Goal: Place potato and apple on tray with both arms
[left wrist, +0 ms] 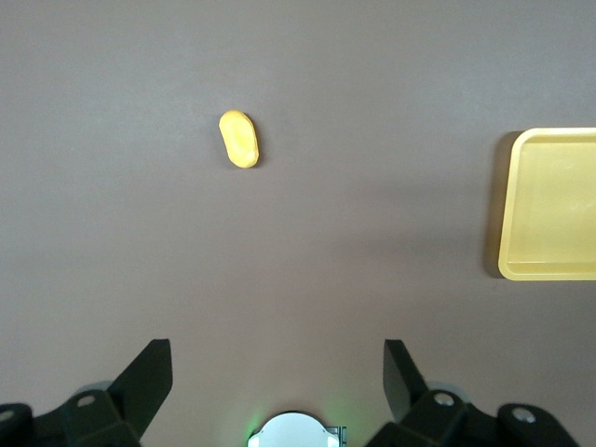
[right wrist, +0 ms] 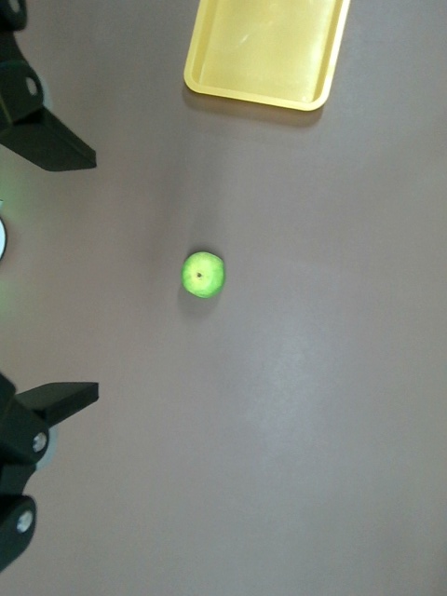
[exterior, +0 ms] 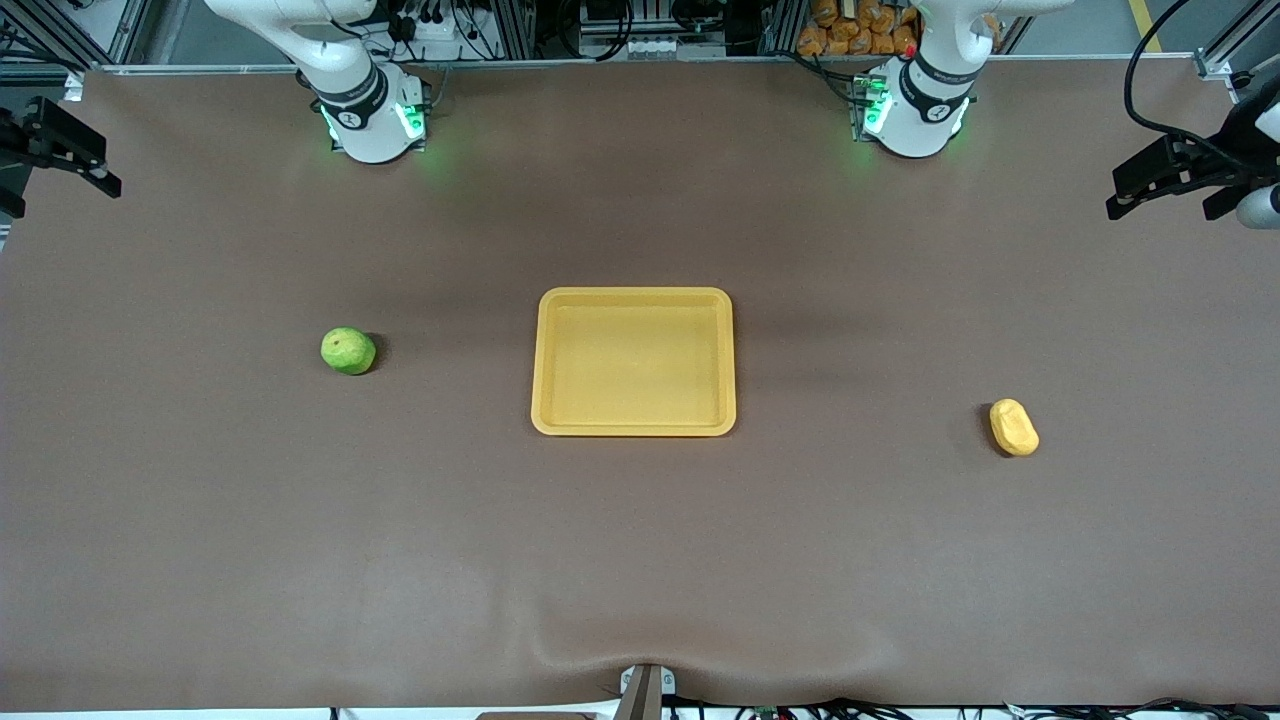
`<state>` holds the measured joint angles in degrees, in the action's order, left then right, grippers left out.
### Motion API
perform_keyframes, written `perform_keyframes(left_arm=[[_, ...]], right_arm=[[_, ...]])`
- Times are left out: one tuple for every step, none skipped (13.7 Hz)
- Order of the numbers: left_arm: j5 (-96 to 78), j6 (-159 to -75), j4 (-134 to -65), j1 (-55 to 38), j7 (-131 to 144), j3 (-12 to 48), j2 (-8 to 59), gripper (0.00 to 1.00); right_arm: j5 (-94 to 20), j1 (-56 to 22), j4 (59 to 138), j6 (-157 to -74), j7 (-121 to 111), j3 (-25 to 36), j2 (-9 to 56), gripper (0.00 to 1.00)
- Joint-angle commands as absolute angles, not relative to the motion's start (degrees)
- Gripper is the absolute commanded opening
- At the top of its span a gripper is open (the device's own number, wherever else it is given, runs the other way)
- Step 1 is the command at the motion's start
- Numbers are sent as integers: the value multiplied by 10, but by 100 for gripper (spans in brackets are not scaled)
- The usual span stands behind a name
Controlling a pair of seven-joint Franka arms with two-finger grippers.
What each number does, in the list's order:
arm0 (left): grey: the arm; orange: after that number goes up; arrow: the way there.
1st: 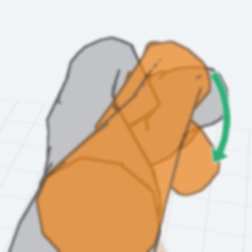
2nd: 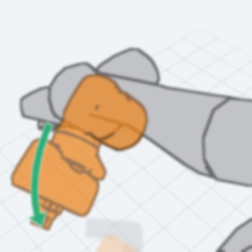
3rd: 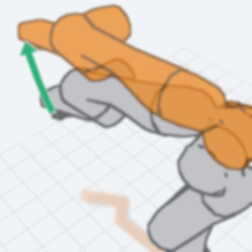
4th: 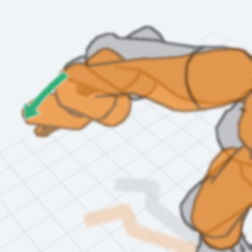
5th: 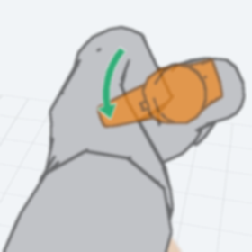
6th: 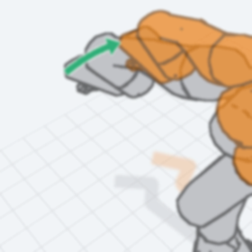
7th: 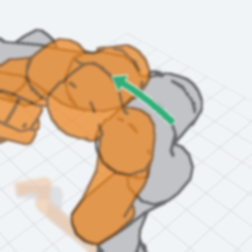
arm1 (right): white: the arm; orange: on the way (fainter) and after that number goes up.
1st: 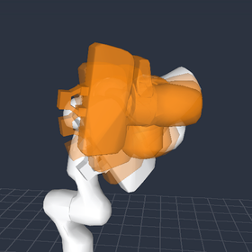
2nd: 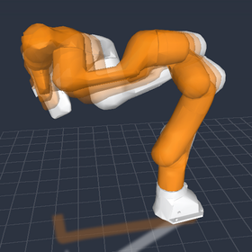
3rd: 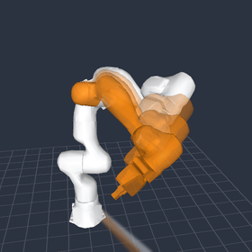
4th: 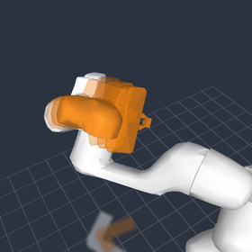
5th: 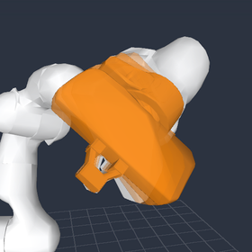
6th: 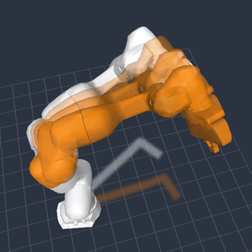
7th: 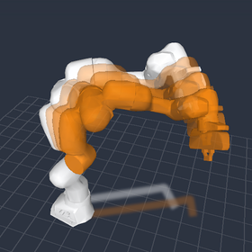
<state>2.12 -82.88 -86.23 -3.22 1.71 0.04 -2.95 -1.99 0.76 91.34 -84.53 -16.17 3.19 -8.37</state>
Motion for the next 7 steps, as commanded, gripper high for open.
perform_keyframes(left_arm=[[23,-824,-858,-33,19,2,-33,100],[23,-824,-857,-33,19,1,-32,100],[24,-824,-857,-33,19,0,-32,100],[26,-824,-856,-33,21,-2,-31,100],[34,-824,-856,-33,19,-3,-31,100],[36,-824,-854,-33,18,-4,-31,100],[35,-823,-846,-32,18,-5,-29,100]], right_arm=[[-22,-1,889,-846,-165,40,-65,100],[-20,-1,877,-846,-165,40,-57,100],[-21,0,875,-845,-165,40,-54,100],[-20,-1,875,-844,-165,40,-54,100],[-21,-1,876,-844,-164,40,-53,100],[-24,1,876,-841,-164,40,-53,100],[-26,2,875,-835,-164,40,-50,100]])
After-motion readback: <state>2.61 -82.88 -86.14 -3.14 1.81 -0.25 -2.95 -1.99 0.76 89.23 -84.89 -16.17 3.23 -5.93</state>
